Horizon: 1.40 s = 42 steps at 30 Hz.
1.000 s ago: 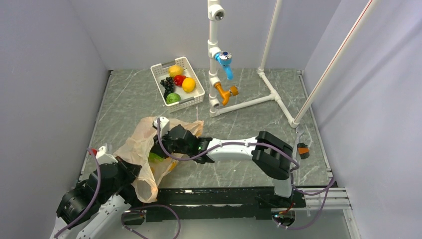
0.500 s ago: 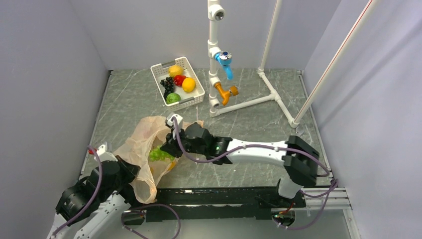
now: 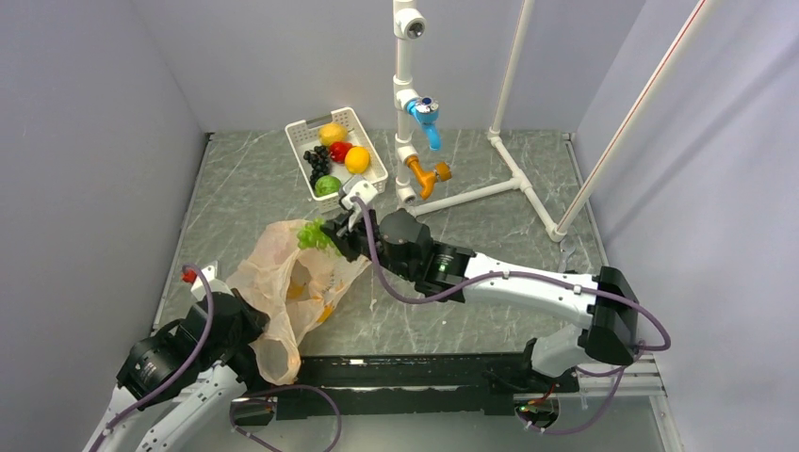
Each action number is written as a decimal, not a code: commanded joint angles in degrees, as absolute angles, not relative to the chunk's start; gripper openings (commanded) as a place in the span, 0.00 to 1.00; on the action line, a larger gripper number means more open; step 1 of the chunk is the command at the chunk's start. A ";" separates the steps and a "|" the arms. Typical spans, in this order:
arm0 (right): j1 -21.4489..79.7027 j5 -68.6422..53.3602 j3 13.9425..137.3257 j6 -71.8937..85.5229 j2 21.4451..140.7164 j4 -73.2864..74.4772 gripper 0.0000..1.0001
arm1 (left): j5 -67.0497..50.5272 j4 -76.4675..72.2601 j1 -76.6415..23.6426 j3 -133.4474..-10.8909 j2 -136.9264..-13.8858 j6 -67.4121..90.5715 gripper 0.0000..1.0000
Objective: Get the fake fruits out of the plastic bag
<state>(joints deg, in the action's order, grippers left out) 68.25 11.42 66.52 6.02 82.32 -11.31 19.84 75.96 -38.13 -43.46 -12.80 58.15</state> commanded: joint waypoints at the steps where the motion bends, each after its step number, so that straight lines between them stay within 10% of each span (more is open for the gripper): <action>1: 65.98 19.41 73.70 -0.87 86.37 -14.80 0.00 | 18.90 74.71 -38.32 -43.12 -11.44 57.60 0.00; 30: 48.35 21.67 129.58 -12.51 143.73 -6.88 0.00 | 17.50 73.82 -38.32 -42.80 -11.83 56.08 0.00; 42: 47.82 20.86 132.09 -12.32 145.87 -4.01 0.66 | 18.15 73.83 -38.31 -42.63 -6.53 56.95 0.00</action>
